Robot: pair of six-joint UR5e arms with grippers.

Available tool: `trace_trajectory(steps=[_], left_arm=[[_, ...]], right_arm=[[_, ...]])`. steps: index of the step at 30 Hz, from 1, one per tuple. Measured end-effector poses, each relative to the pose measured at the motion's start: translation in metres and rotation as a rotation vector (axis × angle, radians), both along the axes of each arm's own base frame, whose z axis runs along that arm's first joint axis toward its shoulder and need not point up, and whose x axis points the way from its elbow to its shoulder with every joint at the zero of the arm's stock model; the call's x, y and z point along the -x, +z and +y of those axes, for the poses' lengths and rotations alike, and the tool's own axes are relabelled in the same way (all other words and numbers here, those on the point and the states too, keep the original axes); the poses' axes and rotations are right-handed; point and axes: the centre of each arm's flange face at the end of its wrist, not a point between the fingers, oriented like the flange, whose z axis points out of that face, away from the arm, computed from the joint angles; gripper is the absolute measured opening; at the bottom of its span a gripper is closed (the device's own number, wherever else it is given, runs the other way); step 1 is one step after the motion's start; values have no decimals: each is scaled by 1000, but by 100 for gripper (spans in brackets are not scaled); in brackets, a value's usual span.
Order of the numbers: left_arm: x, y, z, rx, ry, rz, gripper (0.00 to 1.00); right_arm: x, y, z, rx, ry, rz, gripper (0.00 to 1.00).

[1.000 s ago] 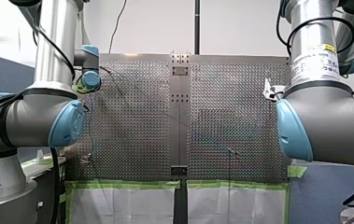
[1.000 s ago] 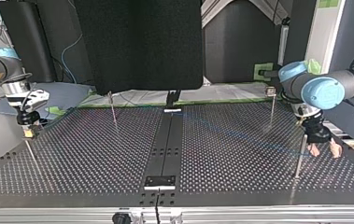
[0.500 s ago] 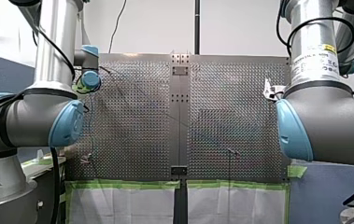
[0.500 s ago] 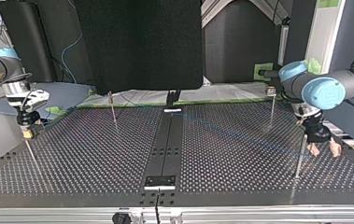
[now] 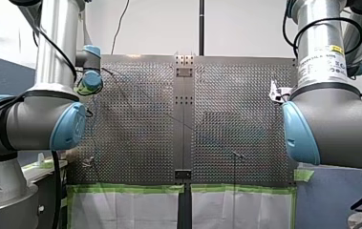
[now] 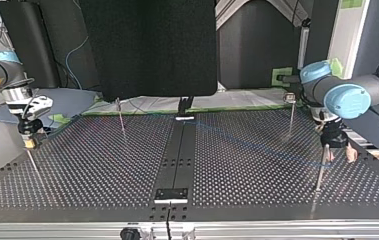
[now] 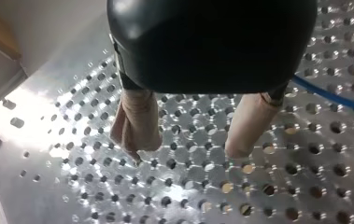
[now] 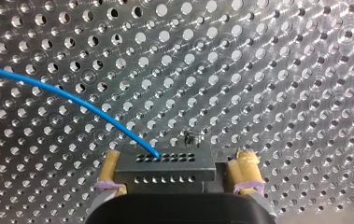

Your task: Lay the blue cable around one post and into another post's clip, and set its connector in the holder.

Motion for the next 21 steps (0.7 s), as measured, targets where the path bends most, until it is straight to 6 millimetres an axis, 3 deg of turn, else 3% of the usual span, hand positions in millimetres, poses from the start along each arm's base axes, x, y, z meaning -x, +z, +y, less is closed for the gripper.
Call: trace_trajectory(steps=[7,21], left_arm=[[5,4,-5,61,-54,-2,99],[35,12,-19,195,-173,-42,99]], right_arm=[[0,0,0,0,0,0,100],[0,0,0,0,0,0,100]])
